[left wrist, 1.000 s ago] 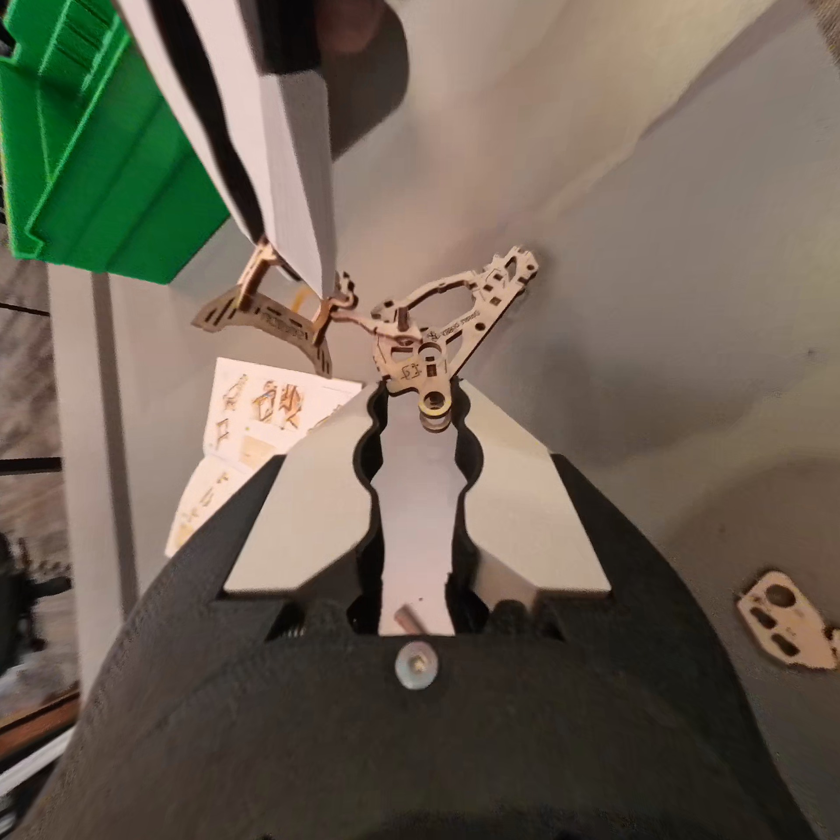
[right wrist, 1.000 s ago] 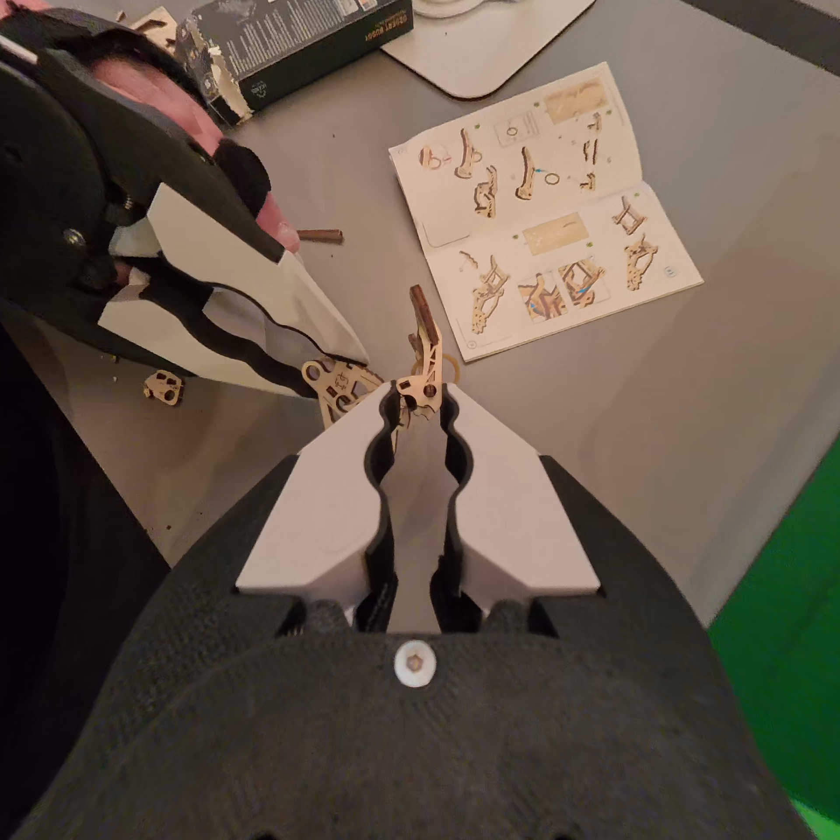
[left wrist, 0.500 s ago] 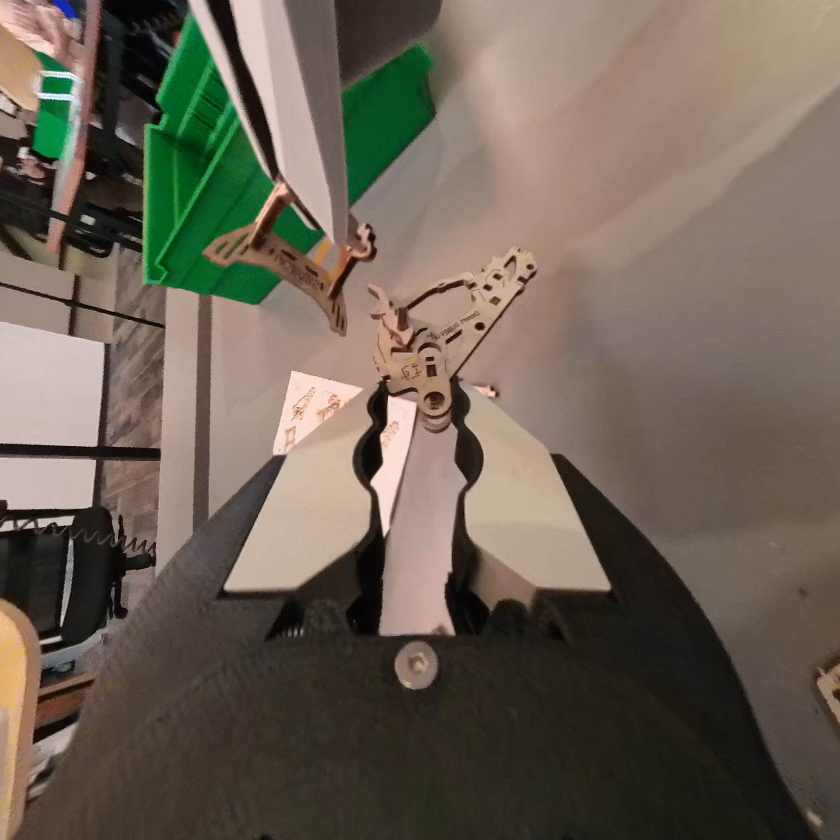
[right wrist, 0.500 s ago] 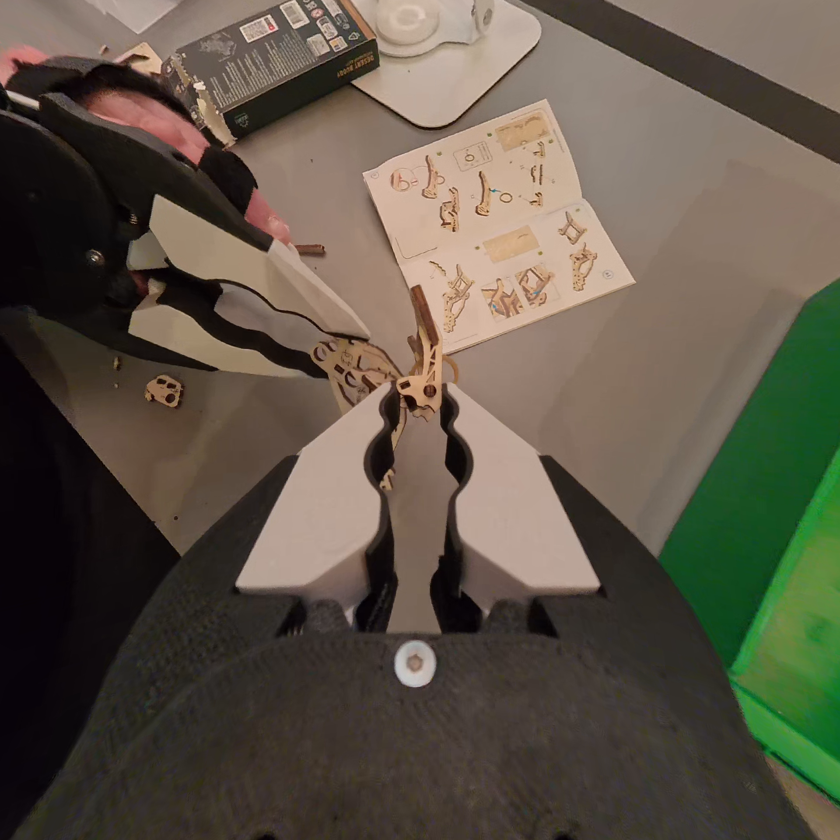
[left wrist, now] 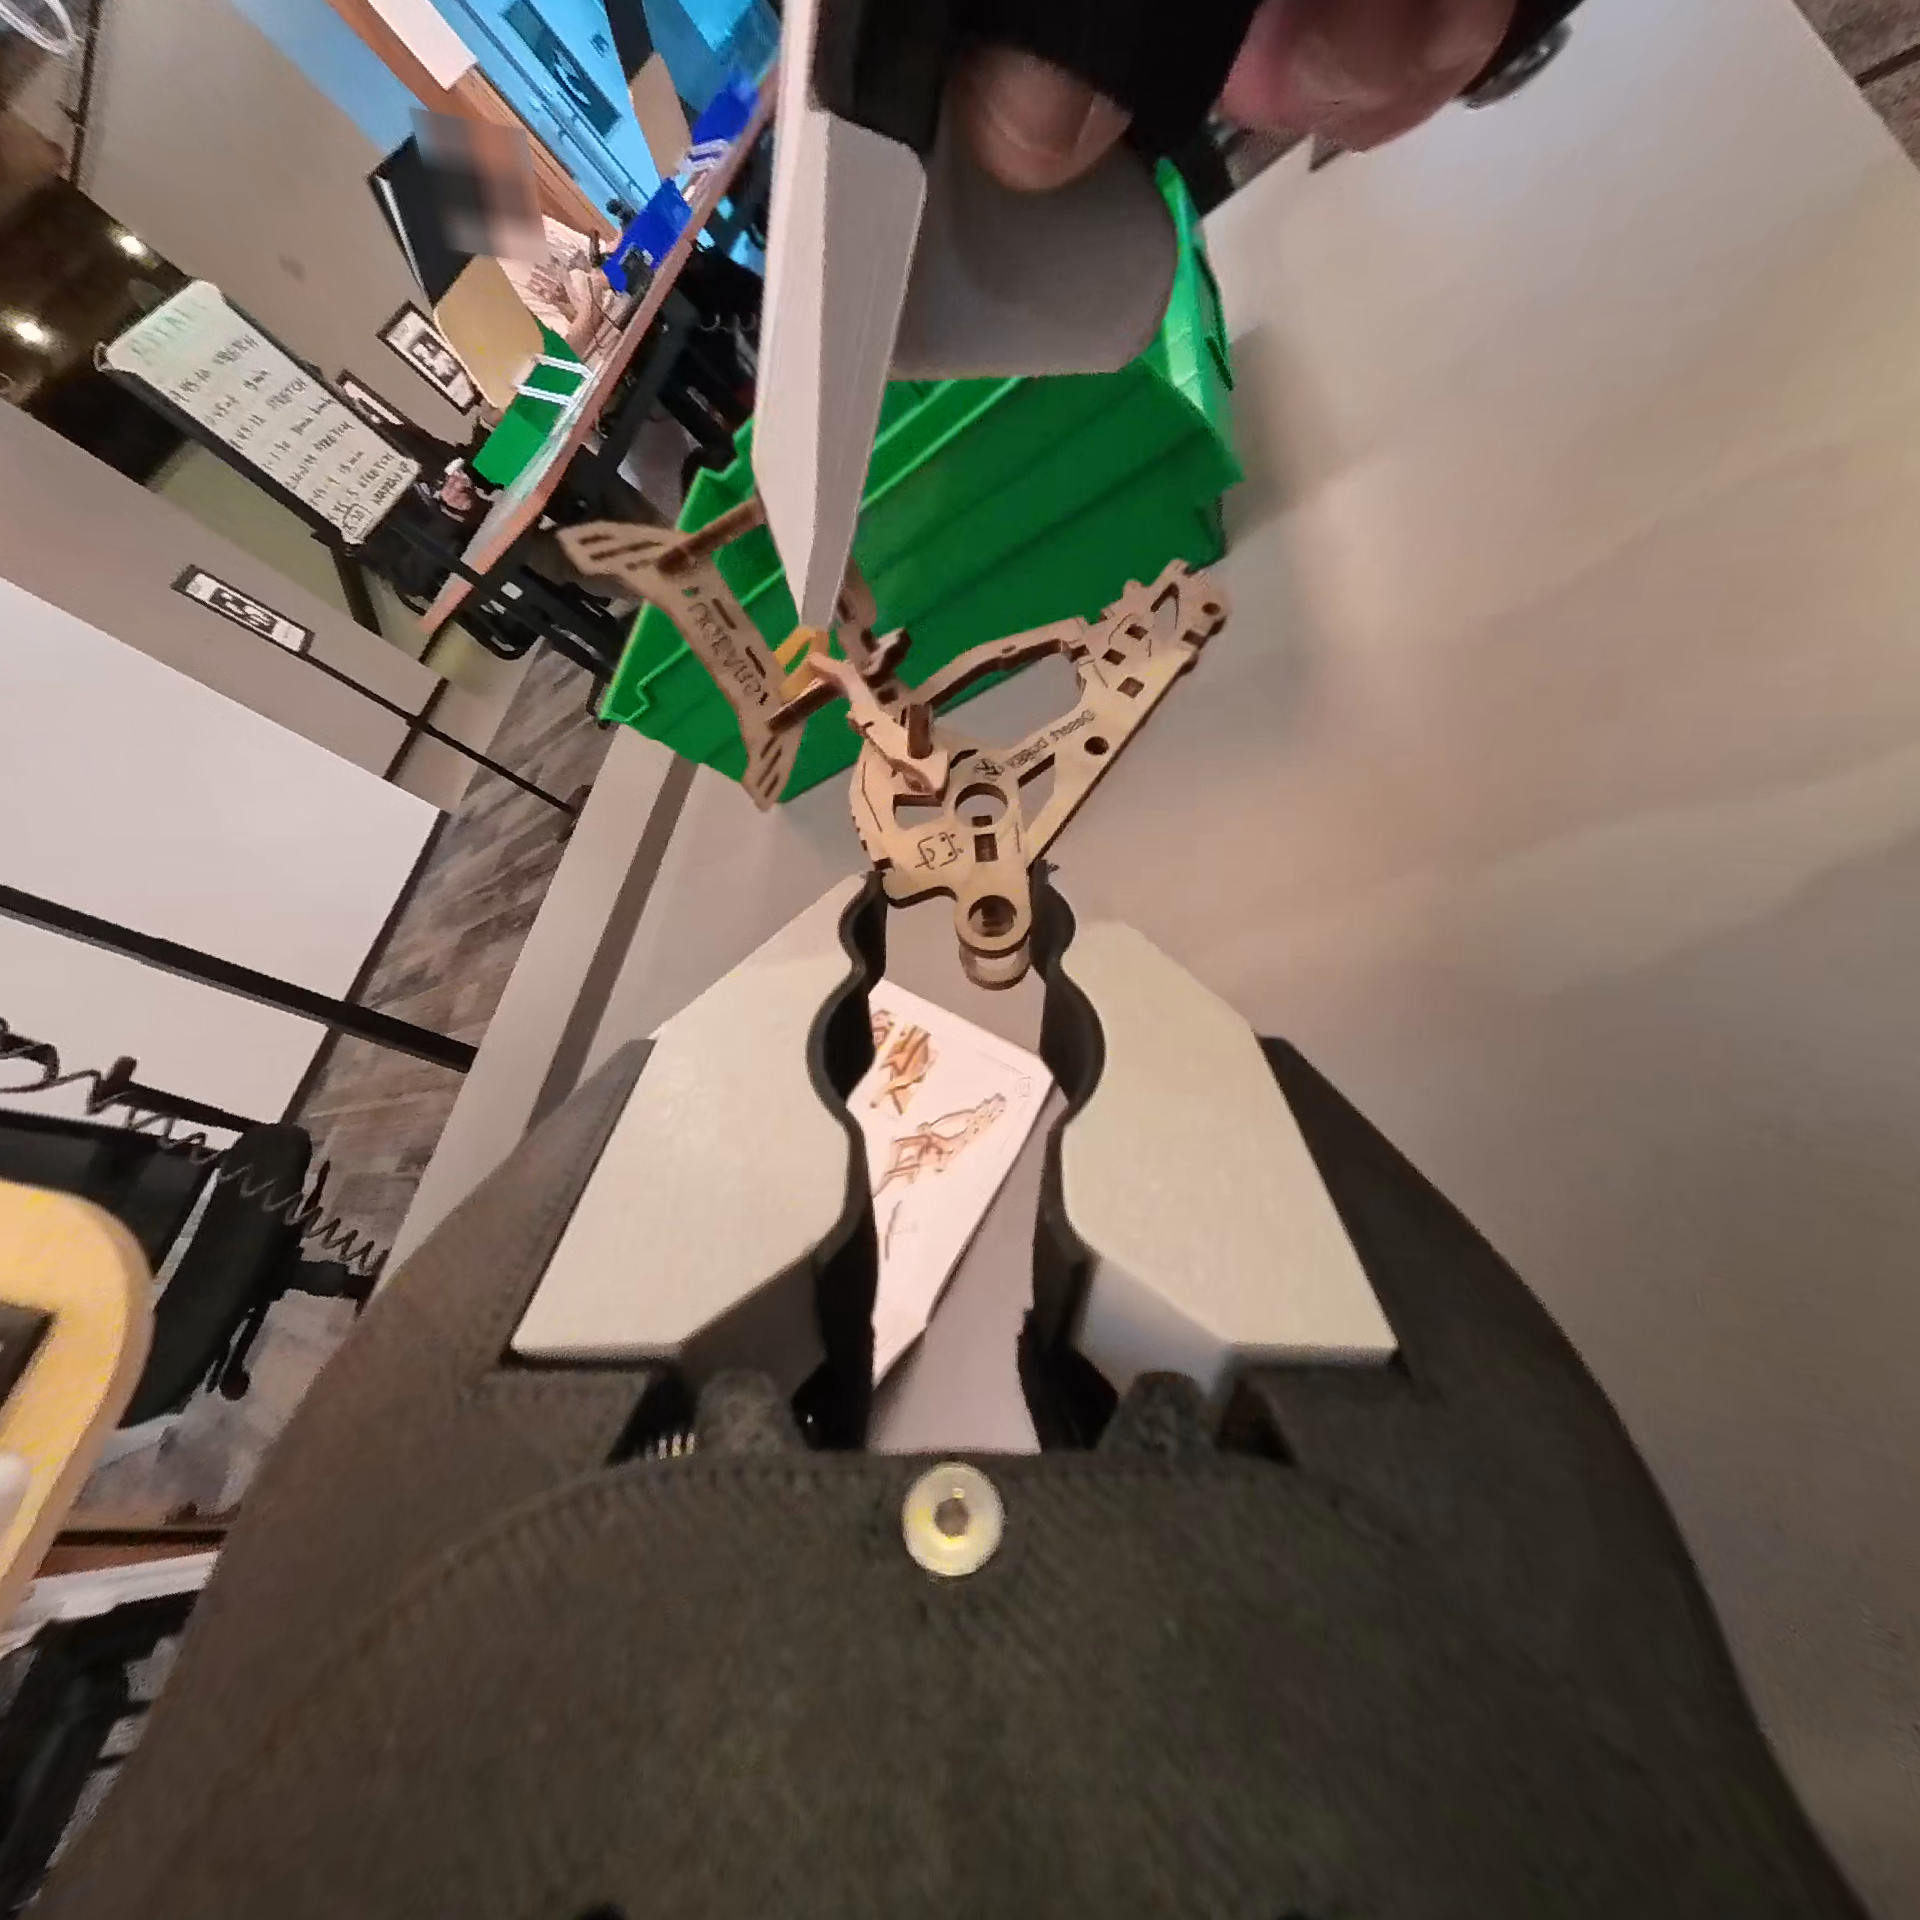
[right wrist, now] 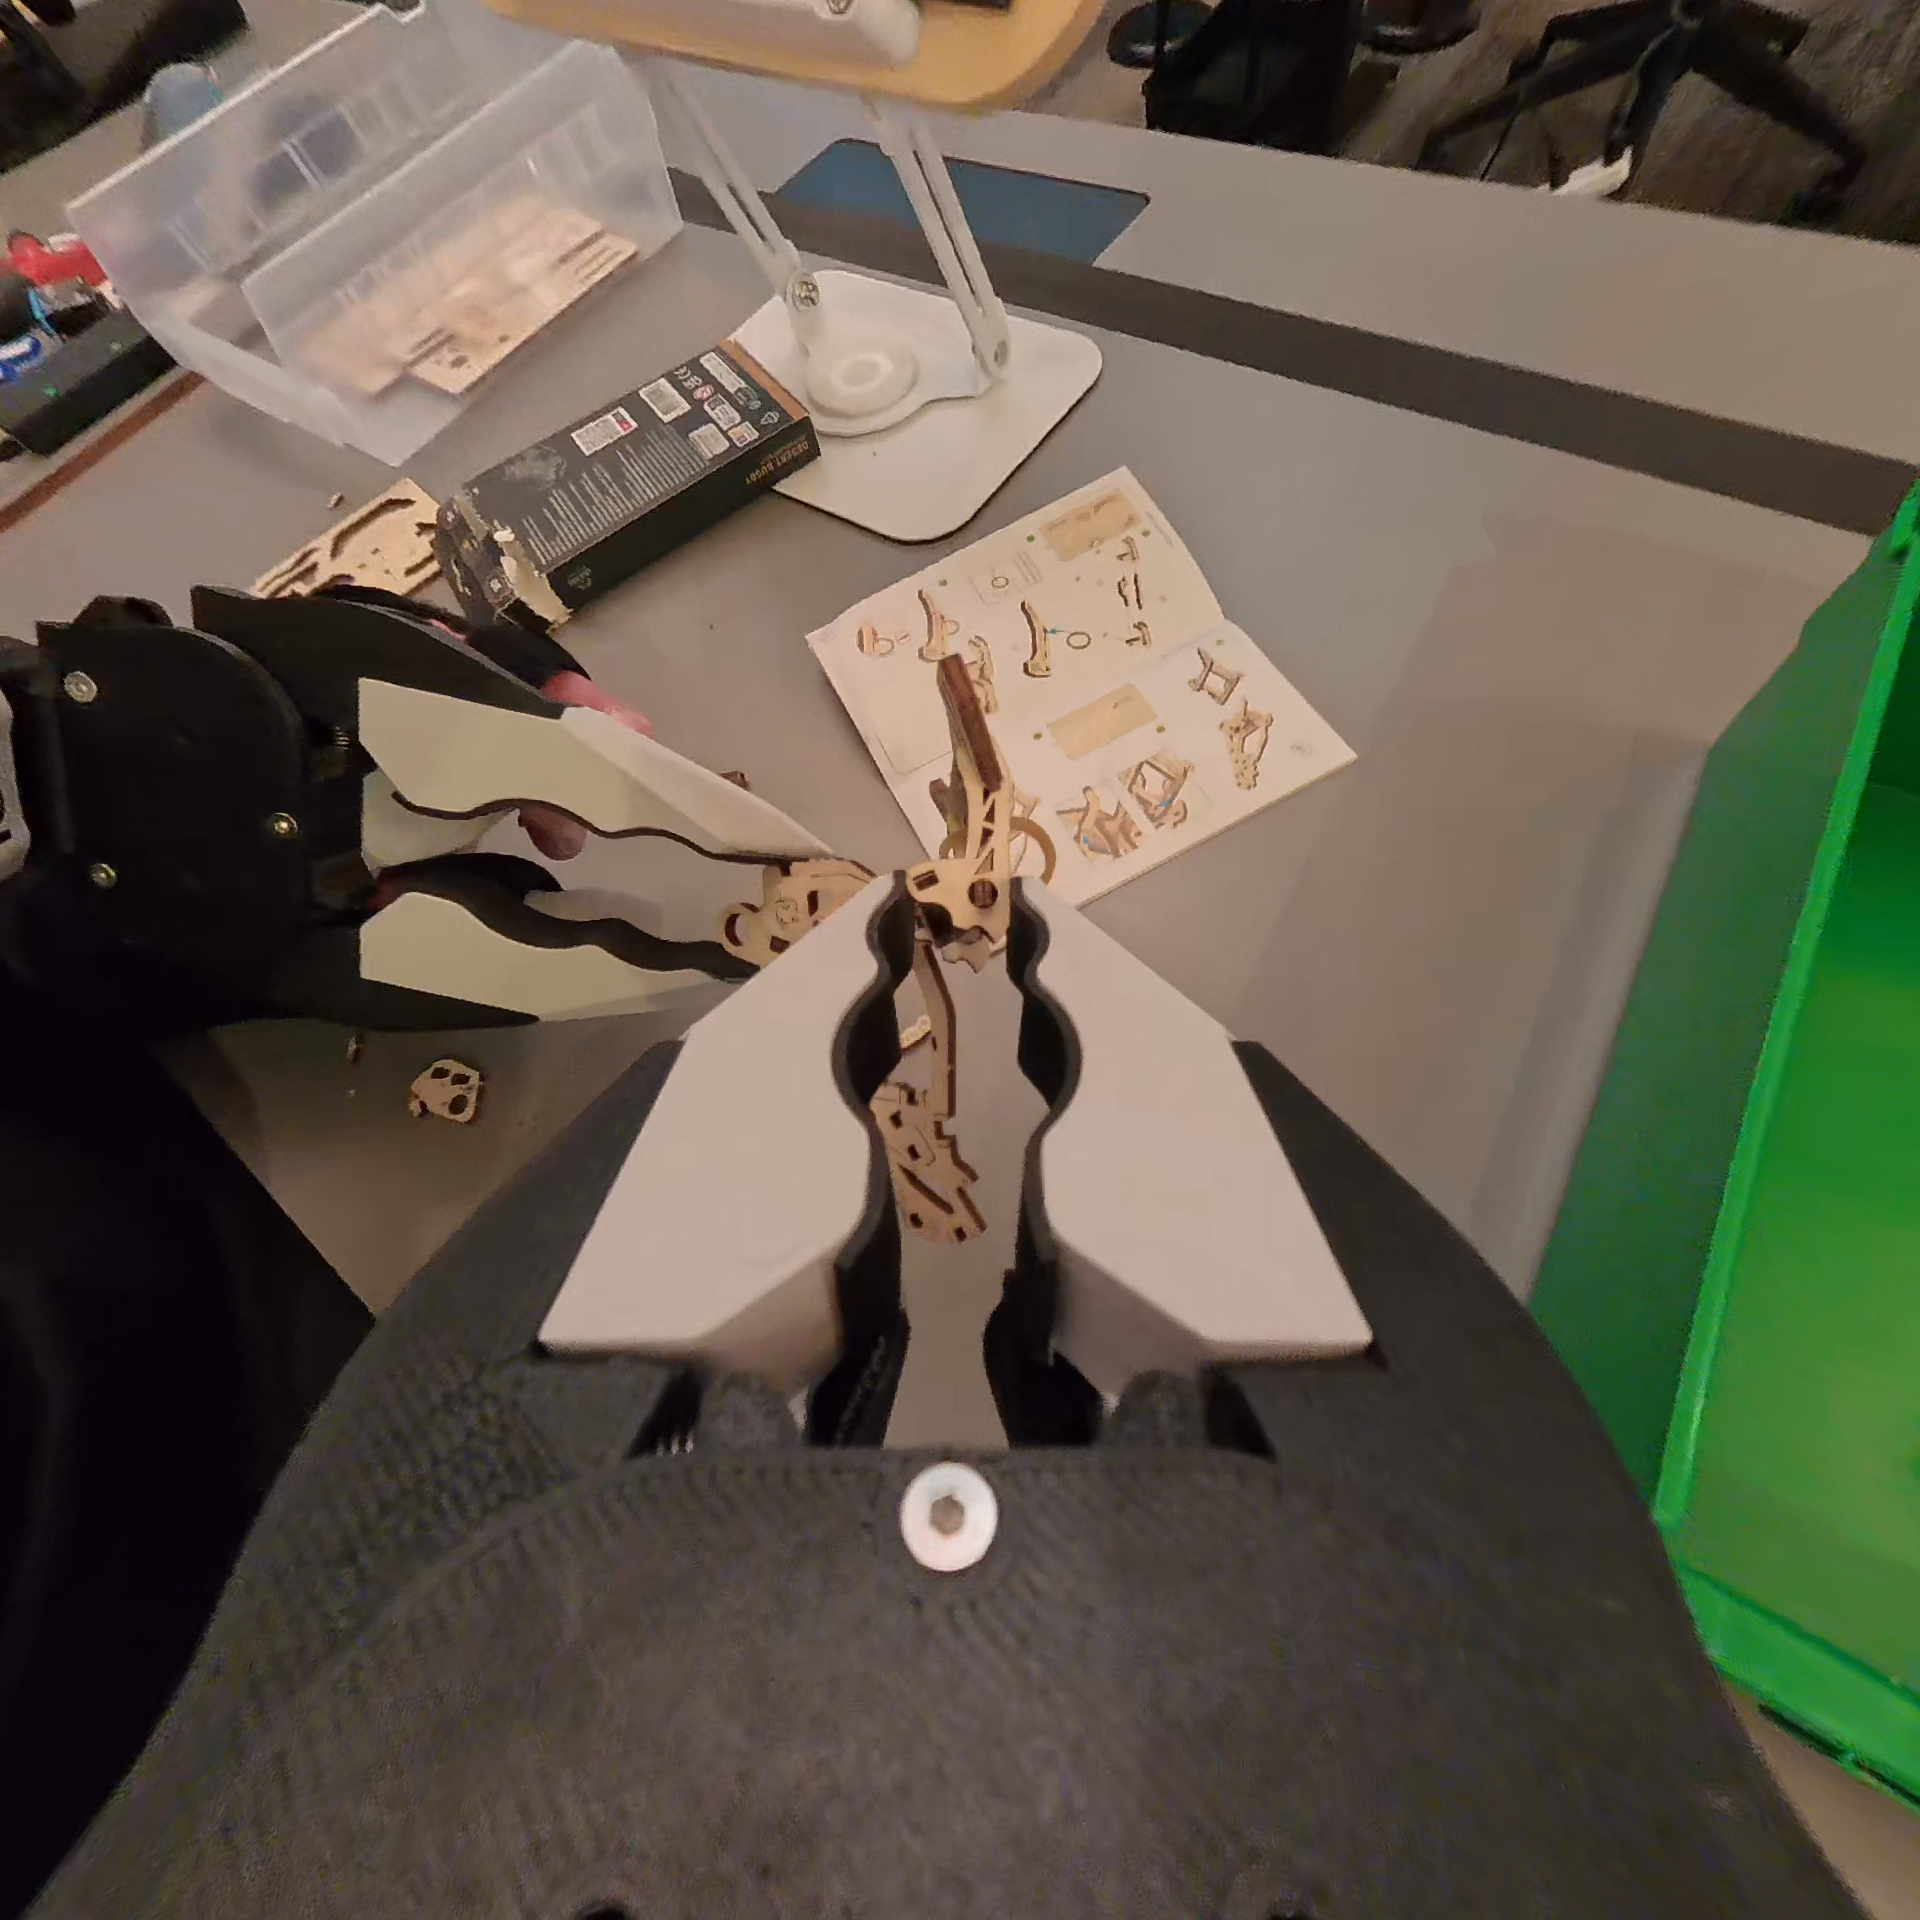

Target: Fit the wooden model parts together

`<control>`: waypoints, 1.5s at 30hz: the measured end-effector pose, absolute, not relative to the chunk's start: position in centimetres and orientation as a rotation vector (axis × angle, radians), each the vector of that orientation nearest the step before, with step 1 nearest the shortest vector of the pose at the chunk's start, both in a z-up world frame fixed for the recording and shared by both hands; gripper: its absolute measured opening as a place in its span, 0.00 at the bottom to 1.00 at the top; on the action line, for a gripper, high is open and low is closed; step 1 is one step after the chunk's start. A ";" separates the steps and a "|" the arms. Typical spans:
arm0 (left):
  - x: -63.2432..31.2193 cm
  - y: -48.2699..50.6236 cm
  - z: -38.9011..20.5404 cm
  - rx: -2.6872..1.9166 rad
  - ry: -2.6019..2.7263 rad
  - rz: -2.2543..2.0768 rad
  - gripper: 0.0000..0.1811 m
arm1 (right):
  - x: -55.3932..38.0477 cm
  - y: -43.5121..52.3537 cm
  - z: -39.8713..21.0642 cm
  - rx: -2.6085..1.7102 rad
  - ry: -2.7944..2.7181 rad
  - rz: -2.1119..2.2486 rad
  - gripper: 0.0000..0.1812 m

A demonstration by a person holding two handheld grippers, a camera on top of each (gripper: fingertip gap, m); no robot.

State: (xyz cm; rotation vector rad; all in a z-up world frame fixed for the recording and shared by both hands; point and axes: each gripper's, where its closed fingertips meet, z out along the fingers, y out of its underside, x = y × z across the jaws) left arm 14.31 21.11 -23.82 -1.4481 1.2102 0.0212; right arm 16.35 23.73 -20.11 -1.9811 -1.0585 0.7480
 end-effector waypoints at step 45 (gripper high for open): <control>12.1 20.4 -19.9 -1.344 1.115 0.081 0.14 | 11.9 22.0 -14.4 -1.973 -1.564 0.386 0.08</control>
